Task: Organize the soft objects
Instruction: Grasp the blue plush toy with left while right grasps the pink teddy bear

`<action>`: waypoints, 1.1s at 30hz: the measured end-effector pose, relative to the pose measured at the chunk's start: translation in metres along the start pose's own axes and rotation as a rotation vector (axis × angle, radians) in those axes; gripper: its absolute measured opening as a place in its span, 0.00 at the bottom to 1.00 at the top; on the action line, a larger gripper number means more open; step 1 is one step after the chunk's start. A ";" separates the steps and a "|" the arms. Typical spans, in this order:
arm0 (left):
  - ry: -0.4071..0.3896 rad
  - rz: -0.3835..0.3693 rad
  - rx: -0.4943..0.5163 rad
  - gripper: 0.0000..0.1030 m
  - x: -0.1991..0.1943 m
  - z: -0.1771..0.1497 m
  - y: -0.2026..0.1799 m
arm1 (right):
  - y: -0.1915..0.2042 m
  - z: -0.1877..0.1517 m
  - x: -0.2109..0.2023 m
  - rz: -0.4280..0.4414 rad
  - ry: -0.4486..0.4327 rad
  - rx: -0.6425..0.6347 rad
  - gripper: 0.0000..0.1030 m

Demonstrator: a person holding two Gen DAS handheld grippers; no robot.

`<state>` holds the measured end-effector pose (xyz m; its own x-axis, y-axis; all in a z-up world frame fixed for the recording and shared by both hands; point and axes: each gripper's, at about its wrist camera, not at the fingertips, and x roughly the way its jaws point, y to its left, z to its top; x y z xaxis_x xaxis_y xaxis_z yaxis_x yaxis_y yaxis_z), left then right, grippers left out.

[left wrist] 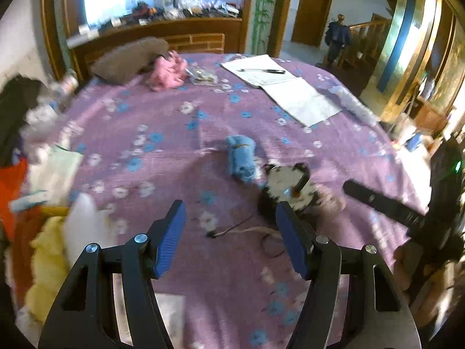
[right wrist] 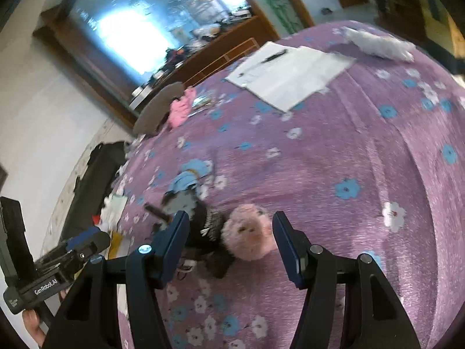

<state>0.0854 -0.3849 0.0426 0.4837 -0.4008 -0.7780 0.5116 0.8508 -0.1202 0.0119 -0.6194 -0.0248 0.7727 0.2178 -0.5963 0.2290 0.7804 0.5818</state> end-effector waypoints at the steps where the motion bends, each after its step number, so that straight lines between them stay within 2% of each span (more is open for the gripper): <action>1: 0.012 -0.035 -0.022 0.63 0.004 0.008 0.002 | -0.003 0.000 0.001 -0.005 0.003 0.012 0.58; 6: 0.114 -0.119 -0.086 0.63 0.047 0.052 0.007 | -0.013 -0.001 0.004 0.022 0.025 0.077 0.58; 11: 0.207 -0.066 -0.057 0.63 0.105 0.078 0.005 | -0.013 -0.003 0.014 0.004 0.054 0.073 0.58; 14: 0.256 -0.071 -0.079 0.62 0.133 0.080 0.008 | -0.012 -0.004 0.019 -0.011 0.064 0.061 0.58; 16: 0.286 -0.053 -0.056 0.62 0.146 0.078 0.004 | -0.011 -0.006 0.024 -0.030 0.077 0.055 0.57; 17: 0.300 -0.042 -0.042 0.60 0.152 0.075 0.002 | -0.010 -0.006 0.026 -0.028 0.082 0.050 0.57; 18: 0.305 -0.043 -0.039 0.53 0.155 0.073 0.002 | -0.008 -0.007 0.026 -0.031 0.080 0.044 0.56; 19: 0.300 -0.033 -0.030 0.52 0.157 0.071 0.000 | -0.006 -0.008 0.027 -0.044 0.079 0.029 0.52; 21: 0.286 0.005 -0.016 0.34 0.156 0.071 -0.001 | -0.002 -0.009 0.031 -0.087 0.090 -0.001 0.45; 23: 0.284 -0.005 -0.034 0.26 0.155 0.070 0.002 | -0.001 -0.010 0.031 -0.098 0.083 -0.008 0.39; 28: 0.277 -0.032 -0.077 0.24 0.139 0.066 0.016 | -0.003 -0.010 0.029 -0.083 0.081 -0.007 0.30; 33: 0.205 -0.087 -0.120 0.24 0.085 0.056 0.028 | 0.000 -0.008 0.013 -0.041 0.015 -0.011 0.27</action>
<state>0.1807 -0.4144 0.0079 0.2812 -0.4076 -0.8688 0.4511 0.8552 -0.2552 0.0175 -0.6118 -0.0370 0.7540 0.1940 -0.6276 0.2536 0.7953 0.5506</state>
